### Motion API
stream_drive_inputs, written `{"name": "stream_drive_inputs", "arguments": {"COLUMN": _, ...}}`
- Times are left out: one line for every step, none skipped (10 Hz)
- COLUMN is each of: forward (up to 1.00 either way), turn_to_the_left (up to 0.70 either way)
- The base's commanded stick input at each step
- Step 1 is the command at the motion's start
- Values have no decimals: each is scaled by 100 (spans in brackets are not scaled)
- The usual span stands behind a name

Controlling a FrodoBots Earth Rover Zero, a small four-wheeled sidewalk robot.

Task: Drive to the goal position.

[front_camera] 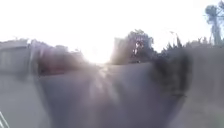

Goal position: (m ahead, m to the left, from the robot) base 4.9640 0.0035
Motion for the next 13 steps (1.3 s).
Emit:
{"name": "stream_drive_inputs", "arguments": {"forward": 100, "turn_to_the_left": 0}}
{"name": "stream_drive_inputs", "arguments": {"forward": 100, "turn_to_the_left": 0}}
{"name": "stream_drive_inputs", "arguments": {"forward": 100, "turn_to_the_left": 0}}
{"name": "stream_drive_inputs", "arguments": {"forward": 100, "turn_to_the_left": 0}}
{"name": "stream_drive_inputs", "arguments": {"forward": 100, "turn_to_the_left": 0}}
{"name": "stream_drive_inputs", "arguments": {"forward": 100, "turn_to_the_left": 0}}
{"name": "stream_drive_inputs", "arguments": {"forward": 100, "turn_to_the_left": 0}}
{"name": "stream_drive_inputs", "arguments": {"forward": 100, "turn_to_the_left": 0}}
{"name": "stream_drive_inputs", "arguments": {"forward": 100, "turn_to_the_left": -14}}
{"name": "stream_drive_inputs", "arguments": {"forward": 100, "turn_to_the_left": -28}}
{"name": "stream_drive_inputs", "arguments": {"forward": 100, "turn_to_the_left": -40}}
{"name": "stream_drive_inputs", "arguments": {"forward": 100, "turn_to_the_left": -40}}
{"name": "stream_drive_inputs", "arguments": {"forward": 100, "turn_to_the_left": -40}}
